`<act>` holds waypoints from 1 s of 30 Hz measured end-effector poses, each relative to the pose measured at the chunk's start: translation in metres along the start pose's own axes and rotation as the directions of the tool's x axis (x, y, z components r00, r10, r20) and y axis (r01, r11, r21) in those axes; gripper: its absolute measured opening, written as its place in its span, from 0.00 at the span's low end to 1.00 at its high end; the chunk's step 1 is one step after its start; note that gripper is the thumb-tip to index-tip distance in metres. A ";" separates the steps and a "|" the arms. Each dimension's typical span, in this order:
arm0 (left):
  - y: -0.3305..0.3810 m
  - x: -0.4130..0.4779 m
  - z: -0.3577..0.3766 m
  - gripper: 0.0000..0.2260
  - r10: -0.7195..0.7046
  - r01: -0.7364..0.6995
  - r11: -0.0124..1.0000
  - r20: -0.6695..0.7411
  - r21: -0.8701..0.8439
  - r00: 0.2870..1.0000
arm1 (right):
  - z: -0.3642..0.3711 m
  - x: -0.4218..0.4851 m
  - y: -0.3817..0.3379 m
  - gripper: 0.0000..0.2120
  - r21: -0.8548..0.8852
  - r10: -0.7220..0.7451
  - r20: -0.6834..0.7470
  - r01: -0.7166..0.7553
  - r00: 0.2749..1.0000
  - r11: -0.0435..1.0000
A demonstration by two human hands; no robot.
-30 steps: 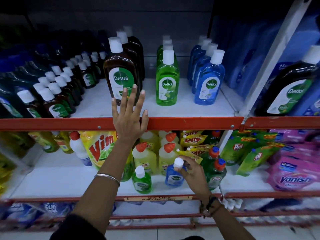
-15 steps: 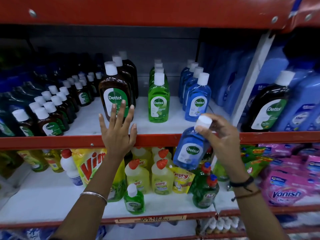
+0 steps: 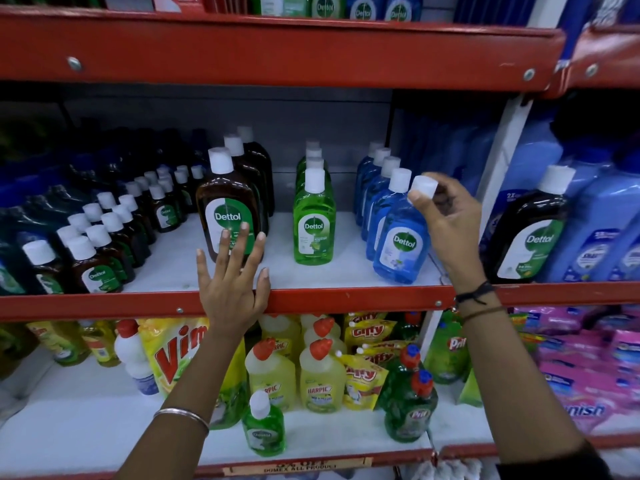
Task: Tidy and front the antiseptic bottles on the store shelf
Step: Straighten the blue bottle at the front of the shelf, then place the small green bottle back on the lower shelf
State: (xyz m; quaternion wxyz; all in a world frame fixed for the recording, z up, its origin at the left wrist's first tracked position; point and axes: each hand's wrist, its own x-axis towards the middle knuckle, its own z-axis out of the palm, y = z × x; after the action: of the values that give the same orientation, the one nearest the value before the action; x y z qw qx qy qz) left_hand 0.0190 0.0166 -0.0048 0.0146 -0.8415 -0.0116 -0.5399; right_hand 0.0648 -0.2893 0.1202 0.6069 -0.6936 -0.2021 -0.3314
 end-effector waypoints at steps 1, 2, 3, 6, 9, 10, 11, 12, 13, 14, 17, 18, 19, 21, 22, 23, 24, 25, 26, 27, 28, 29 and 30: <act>0.000 0.000 0.000 0.24 -0.001 0.001 1.000 -0.001 -0.003 1.000 | 0.001 -0.002 0.006 0.14 -0.031 0.017 0.007 -0.017 1.000 0.999; 0.000 -0.001 0.001 0.24 0.000 0.000 1.000 -0.004 -0.006 1.000 | 0.001 -0.004 0.010 0.16 -0.051 0.029 0.009 -0.029 1.000 0.998; 0.000 -0.001 0.001 0.24 0.001 -0.001 1.000 -0.008 -0.007 1.000 | 0.002 -0.005 0.013 0.17 -0.063 0.036 0.008 -0.035 0.999 0.997; 0.000 -0.001 0.002 0.24 -0.001 0.000 1.000 -0.016 -0.002 1.000 | 0.002 -0.003 0.013 0.18 -0.091 0.050 0.001 -0.050 0.999 0.995; -0.001 -0.001 0.003 0.24 -0.003 0.003 1.000 -0.017 -0.002 1.000 | 0.006 -0.004 0.011 0.19 -0.133 0.033 0.010 -0.031 0.999 0.991; -0.001 -0.001 0.003 0.24 -0.004 0.004 1.000 -0.017 -0.002 1.000 | 0.007 -0.005 0.011 0.19 -0.142 0.027 0.007 -0.025 1.000 0.990; 0.000 -0.002 0.003 0.24 -0.004 0.004 1.000 -0.018 -0.002 1.000 | 0.008 -0.006 0.011 0.19 -0.146 0.028 0.002 -0.027 1.000 0.989; 0.000 -0.002 0.003 0.24 -0.005 0.005 1.000 -0.020 -0.004 1.000 | 0.008 -0.008 0.011 0.20 -0.143 0.036 -0.002 -0.036 0.999 0.989; 0.000 -0.002 0.003 0.24 -0.006 0.006 1.000 -0.022 -0.004 1.000 | 0.008 -0.011 0.011 0.21 -0.135 0.049 0.000 -0.049 0.999 0.990; 0.000 -0.002 0.002 0.24 -0.006 0.005 1.000 -0.021 -0.005 1.000 | 0.008 -0.015 0.011 0.23 -0.129 0.064 0.007 -0.063 0.998 0.990; 0.001 0.000 -0.001 0.23 -0.001 0.001 1.000 -0.008 -0.020 1.000 | 0.012 -0.040 0.013 0.31 -0.156 0.099 0.025 -0.094 0.995 0.983; 0.001 0.000 -0.002 0.23 0.005 -0.005 0.999 -0.001 -0.034 1.000 | 0.014 -0.051 0.014 0.33 -0.182 0.093 0.012 -0.089 0.996 0.979; 0.000 0.000 -0.002 0.23 0.018 -0.018 0.999 0.007 -0.050 1.000 | 0.017 -0.063 0.014 0.33 -0.201 0.076 -0.010 -0.077 0.997 0.976; -0.005 -0.001 -0.003 0.23 0.058 -0.056 0.996 0.025 -0.069 0.998 | 0.023 -0.090 0.016 0.31 -0.193 0.033 -0.080 -0.048 0.996 0.980; -0.009 -0.003 -0.004 0.24 0.075 -0.072 0.995 0.032 -0.070 0.997 | 0.026 -0.104 0.016 0.29 -0.187 0.013 -0.111 -0.033 0.994 0.982; -0.014 -0.004 -0.005 0.24 0.083 -0.081 0.994 0.037 -0.068 0.996 | 0.031 -0.119 0.015 0.27 -0.189 -0.001 -0.123 -0.022 0.992 0.982; -0.018 -0.005 -0.005 0.24 0.086 -0.084 0.994 0.039 -0.063 0.995 | 0.036 -0.134 0.015 0.24 -0.186 -0.005 -0.111 -0.016 0.994 0.982; -0.022 -0.006 -0.005 0.24 0.088 -0.086 0.995 0.040 -0.057 0.995 | 0.043 -0.150 0.014 0.22 -0.171 0.003 -0.077 -0.016 0.997 0.985; -0.024 -0.007 -0.005 0.24 0.093 -0.091 0.995 0.040 -0.052 0.995 | 0.051 -0.167 0.015 0.20 -0.144 0.025 -0.029 -0.029 0.999 0.989; -0.025 -0.007 -0.004 0.24 0.098 -0.096 0.994 0.036 -0.045 0.995 | 0.059 -0.185 0.016 0.18 -0.106 0.066 0.026 -0.063 0.997 0.992; -0.025 -0.008 -0.003 0.23 0.102 -0.101 0.994 0.028 -0.037 0.994 | 0.067 -0.202 0.019 0.16 -0.066 0.129 0.087 -0.123 0.988 0.990; -0.024 -0.008 -0.002 0.23 0.103 -0.102 0.994 0.014 -0.028 0.995 | 0.076 -0.219 0.023 0.14 -0.041 0.205 0.156 -0.202 0.966 0.979; -0.024 -0.008 -0.001 0.23 0.101 -0.101 0.995 -0.002 -0.023 0.995 | 0.085 -0.236 0.029 0.13 -0.041 0.283 0.231 -0.281 0.931 0.959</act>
State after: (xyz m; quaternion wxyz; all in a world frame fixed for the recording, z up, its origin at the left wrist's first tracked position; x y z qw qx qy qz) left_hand 0.0136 0.0404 -0.0117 0.0322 -0.8411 0.0369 -0.5387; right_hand -0.0621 -0.1831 -0.0698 0.6176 -0.7517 -0.1697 -0.1572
